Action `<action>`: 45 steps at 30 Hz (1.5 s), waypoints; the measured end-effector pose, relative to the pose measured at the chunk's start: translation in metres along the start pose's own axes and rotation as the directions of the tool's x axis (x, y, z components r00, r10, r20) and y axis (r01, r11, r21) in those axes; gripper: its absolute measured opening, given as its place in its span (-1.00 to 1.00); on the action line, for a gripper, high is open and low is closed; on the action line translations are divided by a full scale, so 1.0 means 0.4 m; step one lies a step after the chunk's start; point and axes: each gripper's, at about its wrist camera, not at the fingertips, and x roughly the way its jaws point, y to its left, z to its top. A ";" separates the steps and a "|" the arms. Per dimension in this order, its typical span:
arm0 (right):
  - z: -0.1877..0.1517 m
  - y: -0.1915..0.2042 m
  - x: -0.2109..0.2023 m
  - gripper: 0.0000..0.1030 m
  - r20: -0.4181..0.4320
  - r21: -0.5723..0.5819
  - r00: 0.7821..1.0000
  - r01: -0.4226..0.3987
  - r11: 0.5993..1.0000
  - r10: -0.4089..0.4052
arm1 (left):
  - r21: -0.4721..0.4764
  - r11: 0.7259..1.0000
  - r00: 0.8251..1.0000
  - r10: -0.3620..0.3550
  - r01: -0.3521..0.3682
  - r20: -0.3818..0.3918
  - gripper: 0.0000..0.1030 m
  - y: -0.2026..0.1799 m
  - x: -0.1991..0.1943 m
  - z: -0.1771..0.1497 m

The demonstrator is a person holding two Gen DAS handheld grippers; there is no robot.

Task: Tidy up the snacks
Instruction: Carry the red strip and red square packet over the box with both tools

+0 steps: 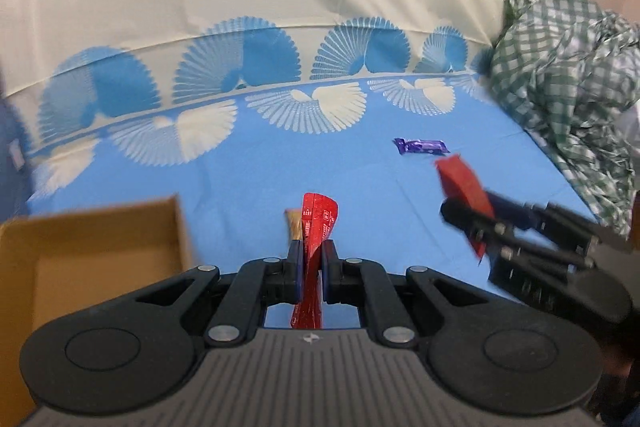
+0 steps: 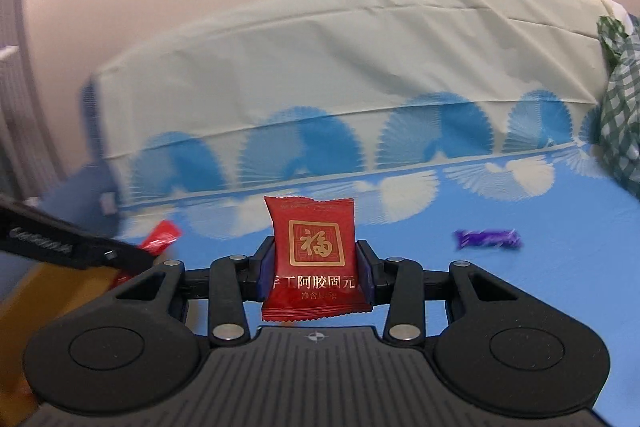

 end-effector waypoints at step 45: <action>-0.202 0.525 -0.469 -0.17 -0.140 -0.208 0.953 -0.292 0.934 0.267 | -0.243 0.938 0.963 0.265 -0.248 0.039 -0.82 0.151 -0.583 -0.534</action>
